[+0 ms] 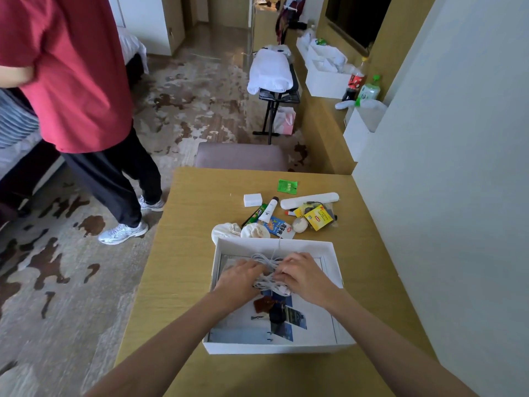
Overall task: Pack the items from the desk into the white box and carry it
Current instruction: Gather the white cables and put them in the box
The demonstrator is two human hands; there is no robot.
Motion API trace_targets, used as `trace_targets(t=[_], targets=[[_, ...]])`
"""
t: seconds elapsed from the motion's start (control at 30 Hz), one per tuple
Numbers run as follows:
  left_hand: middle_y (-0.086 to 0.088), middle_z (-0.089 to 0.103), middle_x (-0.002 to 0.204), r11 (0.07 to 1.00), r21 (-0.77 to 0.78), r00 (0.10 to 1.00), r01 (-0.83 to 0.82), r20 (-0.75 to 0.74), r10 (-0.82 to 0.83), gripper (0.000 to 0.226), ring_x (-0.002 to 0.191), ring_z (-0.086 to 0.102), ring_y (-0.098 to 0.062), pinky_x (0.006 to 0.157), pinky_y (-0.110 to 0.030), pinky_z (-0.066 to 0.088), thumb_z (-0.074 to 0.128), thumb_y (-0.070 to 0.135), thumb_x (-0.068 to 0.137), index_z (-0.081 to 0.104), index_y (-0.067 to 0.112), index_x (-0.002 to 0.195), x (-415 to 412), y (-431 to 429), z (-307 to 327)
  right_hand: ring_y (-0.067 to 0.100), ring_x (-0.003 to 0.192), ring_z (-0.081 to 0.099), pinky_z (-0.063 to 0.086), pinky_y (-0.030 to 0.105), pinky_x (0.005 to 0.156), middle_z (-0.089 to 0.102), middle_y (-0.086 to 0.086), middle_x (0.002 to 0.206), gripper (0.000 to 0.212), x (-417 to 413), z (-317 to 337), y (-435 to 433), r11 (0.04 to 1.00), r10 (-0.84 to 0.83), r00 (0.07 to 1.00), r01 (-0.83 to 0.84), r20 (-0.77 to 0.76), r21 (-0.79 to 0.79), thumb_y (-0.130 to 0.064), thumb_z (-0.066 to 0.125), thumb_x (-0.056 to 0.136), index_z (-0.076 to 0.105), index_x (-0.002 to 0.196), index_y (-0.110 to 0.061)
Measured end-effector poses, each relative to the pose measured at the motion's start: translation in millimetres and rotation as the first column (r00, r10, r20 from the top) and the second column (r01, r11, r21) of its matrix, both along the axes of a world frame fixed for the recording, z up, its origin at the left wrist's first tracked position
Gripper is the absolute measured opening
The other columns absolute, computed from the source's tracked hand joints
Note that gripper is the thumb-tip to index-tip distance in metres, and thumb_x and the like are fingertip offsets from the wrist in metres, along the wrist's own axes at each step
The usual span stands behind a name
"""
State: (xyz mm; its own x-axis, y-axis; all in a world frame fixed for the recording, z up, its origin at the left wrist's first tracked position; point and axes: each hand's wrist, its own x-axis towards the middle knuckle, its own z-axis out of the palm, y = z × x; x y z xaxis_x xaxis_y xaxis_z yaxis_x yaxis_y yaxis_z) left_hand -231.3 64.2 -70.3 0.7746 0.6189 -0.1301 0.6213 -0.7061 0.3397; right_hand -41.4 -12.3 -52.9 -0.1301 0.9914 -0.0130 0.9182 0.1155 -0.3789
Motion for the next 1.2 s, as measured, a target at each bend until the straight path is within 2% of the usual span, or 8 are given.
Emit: trace_targets(t=[0.1, 0.2, 0.33, 0.47, 0.57, 0.8, 1.03, 1.2], targets=[[0.002, 0.052, 0.121, 0.996, 0.081, 0.999, 0.042, -0.019, -0.041, 0.025, 0.112, 0.046, -0.019, 0.093, -0.039, 0.044, 0.059, 0.036, 0.085, 0.056, 0.023, 0.106, 0, 1, -5, 0.012, 0.113, 0.049, 0.033, 0.033, 0.096, 0.067, -0.006, 0.111, 0.033, 3, -8, -8, 0.998, -0.052, 0.994, 0.048, 0.099, 0.042, -0.040, 0.062, 0.086, 0.067, 0.115, -0.025], [0.002, 0.050, 0.118, 1.000, 0.018, 1.000, -0.006, 0.015, 0.006, 0.031, 0.112, 0.046, -0.019, 0.089, -0.035, 0.045, 0.064, 0.035, 0.080, 0.051, 0.022, 0.105, 0, 4, -9, 0.013, 0.114, 0.046, 0.034, 0.029, 0.095, 0.058, -0.007, 0.117, 0.039, 3, -16, -23, 0.991, -0.128, 0.979, 0.119, 0.157, 0.063, -0.046, 0.062, 0.084, 0.062, 0.117, -0.025], [-0.006, 0.045, 0.129, 0.972, -0.201, 0.991, -0.124, -0.073, 0.111, 0.061, 0.118, 0.047, -0.028, 0.093, -0.041, 0.046, 0.071, 0.029, 0.077, 0.039, 0.018, 0.128, 2, 9, -13, 0.015, 0.100, 0.055, 0.047, 0.032, 0.084, 0.055, -0.006, 0.112, 0.035, -2, -26, -37, 0.945, -0.293, 0.956, 0.294, 0.033, -0.139, -0.043, 0.063, 0.086, 0.056, 0.115, -0.026], [-0.008, 0.054, 0.121, 0.927, -0.329, 0.984, -0.179, -0.046, 0.173, 0.035, 0.105, 0.054, -0.024, 0.087, -0.033, 0.047, 0.058, 0.005, 0.083, 0.052, 0.019, 0.114, 8, 16, -18, 0.021, 0.097, 0.058, 0.045, 0.029, 0.080, 0.060, 0.004, 0.109, 0.024, -12, -36, -33, 0.891, -0.412, 0.907, 0.382, -0.085, -0.245, -0.024, 0.064, 0.089, 0.060, 0.113, -0.020], [-0.008, 0.060, 0.111, 0.889, -0.385, 0.960, -0.249, 0.023, 0.279, 0.021, 0.094, 0.056, -0.019, 0.081, -0.029, 0.049, 0.053, 0.004, 0.087, 0.061, 0.015, 0.103, 14, 22, -19, 0.021, 0.097, 0.058, 0.040, 0.024, 0.078, 0.061, 0.005, 0.106, 0.023, -16, -43, -27, 0.861, -0.488, 0.858, 0.443, -0.162, -0.247, -0.018, 0.066, 0.088, 0.064, 0.110, -0.017], [-0.004, 0.067, 0.098, 0.850, -0.431, 0.912, -0.302, 0.129, 0.390, 0.009, 0.086, 0.057, -0.014, 0.072, -0.025, 0.048, 0.059, 0.013, 0.087, 0.066, 0.017, 0.093, 24, 27, -19, 0.016, 0.091, 0.059, 0.047, 0.024, 0.080, 0.063, 0.002, 0.102, 0.018, -13, -47, -29, 0.790, -0.612, 0.735, 0.544, -0.293, -0.283, -0.013, 0.068, 0.087, 0.067, 0.105, -0.014], [-0.002, 0.066, 0.095, 0.837, -0.464, 0.911, -0.289, 0.134, 0.389, 0.015, 0.084, 0.061, -0.015, 0.067, -0.028, 0.052, 0.060, 0.007, 0.084, 0.066, 0.017, 0.093, 37, 19, -16, 0.014, 0.090, 0.056, 0.041, 0.021, 0.076, 0.065, 0.007, 0.103, 0.013, -11, -47, -34, 0.784, -0.621, 0.718, 0.562, -0.314, -0.264, -0.006, 0.061, 0.090, 0.068, 0.099, -0.010], [0.001, 0.059, 0.108, 0.839, -0.454, 0.904, -0.301, 0.145, 0.403, 0.027, 0.090, 0.060, -0.017, 0.069, -0.030, 0.055, 0.058, 0.009, 0.086, 0.054, 0.022, 0.110, 36, 11, -16, 0.022, 0.095, 0.061, 0.044, 0.025, 0.080, 0.068, 0.008, 0.102, 0.011, -3, -46, -27, 0.783, -0.621, 0.713, 0.549, -0.324, -0.292, -0.006, 0.060, 0.090, 0.068, 0.098, -0.007]])
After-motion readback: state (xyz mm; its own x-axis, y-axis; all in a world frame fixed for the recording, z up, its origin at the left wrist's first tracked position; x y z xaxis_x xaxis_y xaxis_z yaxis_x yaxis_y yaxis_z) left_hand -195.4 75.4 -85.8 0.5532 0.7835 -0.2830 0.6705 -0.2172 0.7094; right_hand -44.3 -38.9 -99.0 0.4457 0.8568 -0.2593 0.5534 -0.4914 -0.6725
